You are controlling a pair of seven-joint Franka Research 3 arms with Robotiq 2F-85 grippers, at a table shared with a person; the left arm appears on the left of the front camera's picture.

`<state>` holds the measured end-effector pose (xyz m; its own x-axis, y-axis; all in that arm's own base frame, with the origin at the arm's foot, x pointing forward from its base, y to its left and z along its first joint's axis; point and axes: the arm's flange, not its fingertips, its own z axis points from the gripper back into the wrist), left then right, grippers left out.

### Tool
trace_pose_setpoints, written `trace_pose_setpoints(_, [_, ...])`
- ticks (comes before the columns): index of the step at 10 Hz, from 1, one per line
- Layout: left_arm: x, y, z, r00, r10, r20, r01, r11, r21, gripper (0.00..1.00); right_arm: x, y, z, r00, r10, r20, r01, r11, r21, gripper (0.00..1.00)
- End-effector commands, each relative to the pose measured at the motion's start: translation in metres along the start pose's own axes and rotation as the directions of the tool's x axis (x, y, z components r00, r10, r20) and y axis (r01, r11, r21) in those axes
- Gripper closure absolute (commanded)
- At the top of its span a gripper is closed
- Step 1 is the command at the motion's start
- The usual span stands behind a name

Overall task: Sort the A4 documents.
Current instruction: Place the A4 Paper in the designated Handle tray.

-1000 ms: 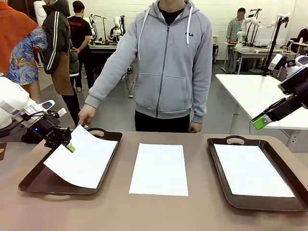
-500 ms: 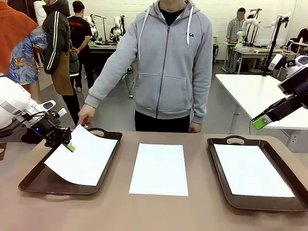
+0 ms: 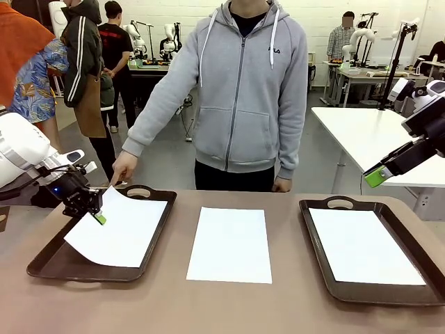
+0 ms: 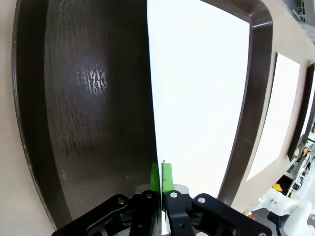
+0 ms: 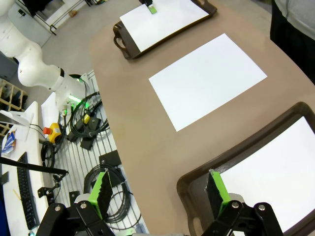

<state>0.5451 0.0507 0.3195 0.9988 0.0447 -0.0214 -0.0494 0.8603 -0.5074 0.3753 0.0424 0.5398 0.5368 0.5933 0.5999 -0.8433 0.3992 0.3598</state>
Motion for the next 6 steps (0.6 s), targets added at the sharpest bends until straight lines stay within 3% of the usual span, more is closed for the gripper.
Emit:
trace_pose_setpoints(1, [0.0037,-0.0036,-0.0018,0.999,0.022,-0.025,-0.021,0.999,0.037,0.99,-0.0004,-0.0002,-0.0014,1.000,-0.004,-0.008,0.004,1.000,-0.005,0.00])
trace_pose_setpoints(4, [0.0047,-0.0037,0.0013,1.000,0.012,-0.027,-0.011,0.999,0.035,0.74,-0.0004,-0.0002,-0.0014,1.000,-0.004,-0.008,0.004,1.000,-0.005,0.00])
trace_pose_setpoints(5, [0.0045,-0.0035,0.0019,1.000,0.013,-0.027,-0.012,0.999,0.034,0.59,-0.0004,-0.0002,-0.0014,1.000,-0.004,-0.008,0.004,1.000,-0.005,0.00])
trace_pose_setpoints(6, [0.0036,-0.0030,0.0026,0.999,0.014,-0.029,-0.013,0.999,0.035,0.54,-0.0004,-0.0002,-0.0014,1.000,-0.004,-0.008,0.004,1.000,-0.005,0.00])
